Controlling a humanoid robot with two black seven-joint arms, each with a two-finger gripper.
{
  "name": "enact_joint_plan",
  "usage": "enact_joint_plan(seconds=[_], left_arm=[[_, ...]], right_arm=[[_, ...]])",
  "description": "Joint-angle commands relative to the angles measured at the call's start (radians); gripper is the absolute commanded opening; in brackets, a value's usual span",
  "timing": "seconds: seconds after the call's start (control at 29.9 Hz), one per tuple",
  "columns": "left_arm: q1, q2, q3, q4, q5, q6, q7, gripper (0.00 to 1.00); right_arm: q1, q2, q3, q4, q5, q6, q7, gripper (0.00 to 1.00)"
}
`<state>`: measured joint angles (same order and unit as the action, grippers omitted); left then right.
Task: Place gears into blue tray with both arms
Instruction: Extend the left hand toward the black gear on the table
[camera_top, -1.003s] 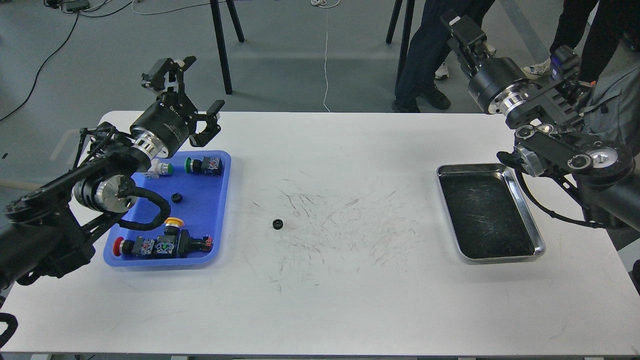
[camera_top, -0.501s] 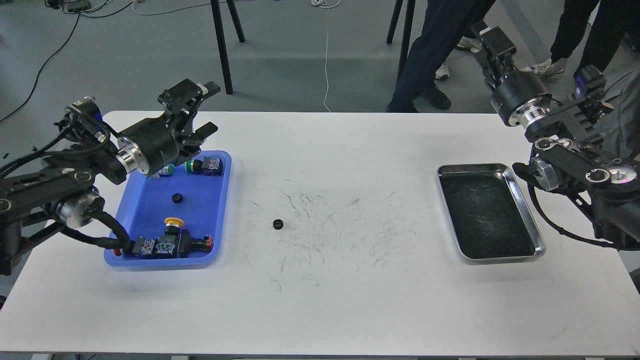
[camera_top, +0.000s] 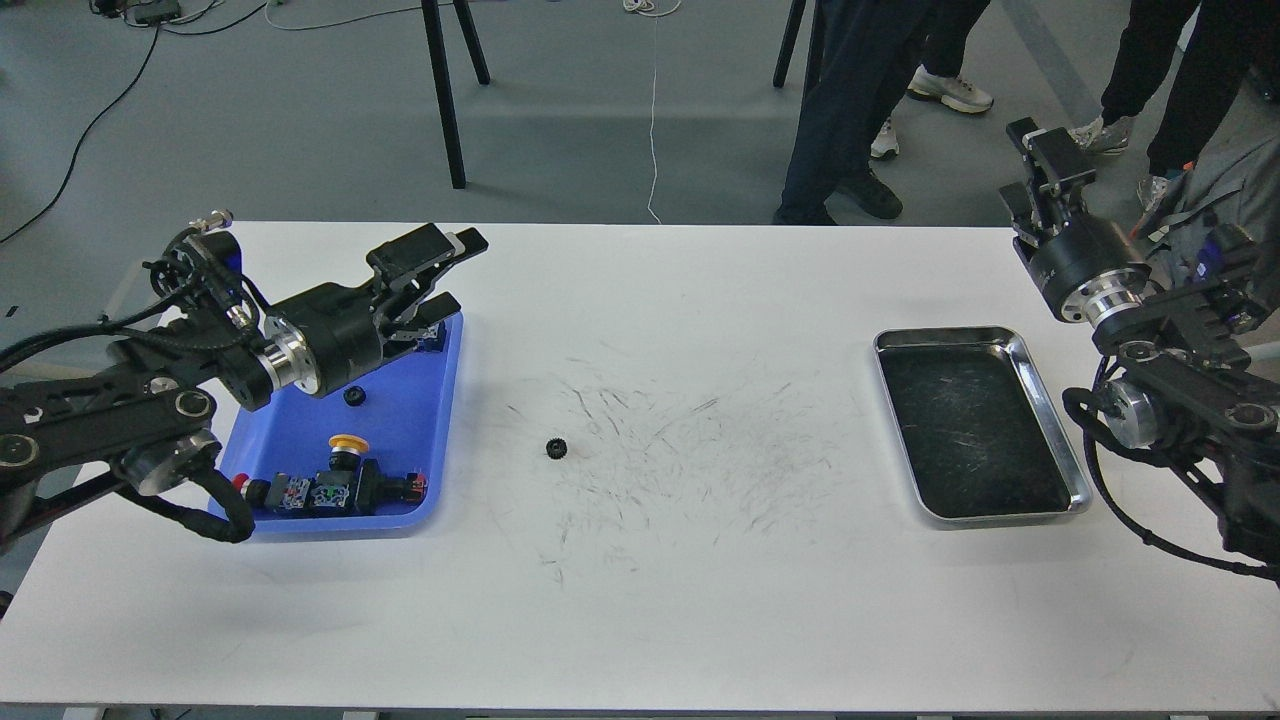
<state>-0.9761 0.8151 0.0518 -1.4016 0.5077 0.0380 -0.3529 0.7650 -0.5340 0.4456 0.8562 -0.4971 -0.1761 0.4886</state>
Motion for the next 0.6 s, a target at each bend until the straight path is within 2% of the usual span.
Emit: enact_joint_plan(seconds=[0.0, 0.13, 0.23, 0.33, 0.57], left_arm=[[0.005, -0.007, 0.008, 0.000, 0.008, -0.006, -0.052, 1.00], [-0.022, -0.004, 0.092, -0.054, 0.153, 0.023, -0.069, 1.00], [-0.038, -0.008, 0.175, -0.088, 0.389, 0.062, -0.070, 1.00], [-0.082, -0.031, 0.262, -0.083, 0.544, 0.112, -0.070, 1.00], [-0.206, -0.111, 0.433, -0.010, 0.724, 0.144, -0.070, 0.98]], right_arm=[[-0.018, -0.001, 0.008, 0.004, 0.000, 0.000, 0.000, 0.85], [-0.027, -0.001, 0.013, 0.004, 0.000, -0.002, 0.000, 0.85], [-0.039, -0.001, 0.022, 0.006, 0.000, 0.000, 0.000, 0.85], [-0.041, -0.001, 0.022, 0.004, 0.000, 0.000, 0.000, 0.85], [-0.047, -0.001, 0.024, 0.003, 0.000, 0.000, 0.000, 0.85]])
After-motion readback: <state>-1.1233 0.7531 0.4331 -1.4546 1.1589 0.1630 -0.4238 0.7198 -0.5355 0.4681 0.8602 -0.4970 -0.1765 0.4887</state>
